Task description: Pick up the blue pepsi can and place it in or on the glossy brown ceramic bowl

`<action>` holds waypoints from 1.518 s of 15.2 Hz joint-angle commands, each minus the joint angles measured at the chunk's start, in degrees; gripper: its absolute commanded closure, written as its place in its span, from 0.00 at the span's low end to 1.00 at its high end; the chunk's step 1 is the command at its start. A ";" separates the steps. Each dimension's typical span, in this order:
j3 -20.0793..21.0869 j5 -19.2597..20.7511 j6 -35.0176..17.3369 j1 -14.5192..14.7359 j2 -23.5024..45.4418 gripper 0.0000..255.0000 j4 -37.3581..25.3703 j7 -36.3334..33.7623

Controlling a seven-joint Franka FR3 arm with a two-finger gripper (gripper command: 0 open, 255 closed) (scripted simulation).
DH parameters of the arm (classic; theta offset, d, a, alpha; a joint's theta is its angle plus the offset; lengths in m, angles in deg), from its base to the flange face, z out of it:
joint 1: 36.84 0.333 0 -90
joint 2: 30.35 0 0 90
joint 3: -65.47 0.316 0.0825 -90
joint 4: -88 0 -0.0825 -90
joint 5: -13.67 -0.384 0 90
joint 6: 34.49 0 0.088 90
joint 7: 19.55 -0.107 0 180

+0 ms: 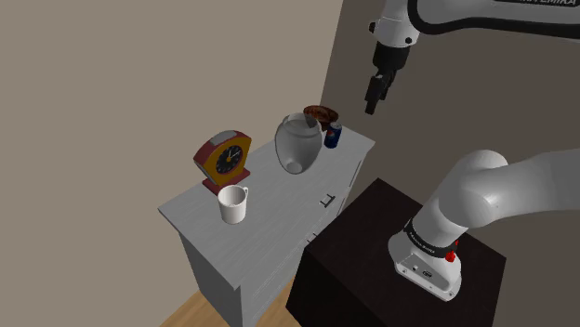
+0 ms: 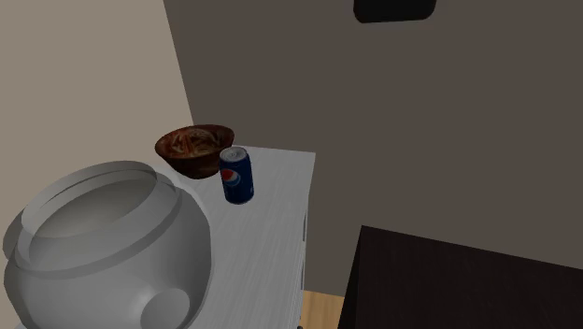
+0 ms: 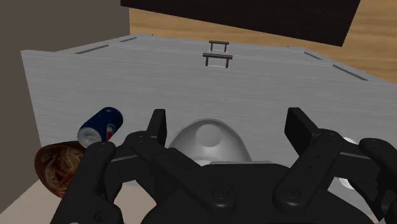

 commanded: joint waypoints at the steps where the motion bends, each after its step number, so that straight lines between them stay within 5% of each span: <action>1: 0.00 0.00 0.00 0.00 0.00 0.00 0.00 0.00; 12: -7.28 5.49 -20.58 -4.34 14.70 0.00 4.17 4.93; 23: -13.78 6.84 -38.62 -7.55 36.44 0.00 -1.43 10.12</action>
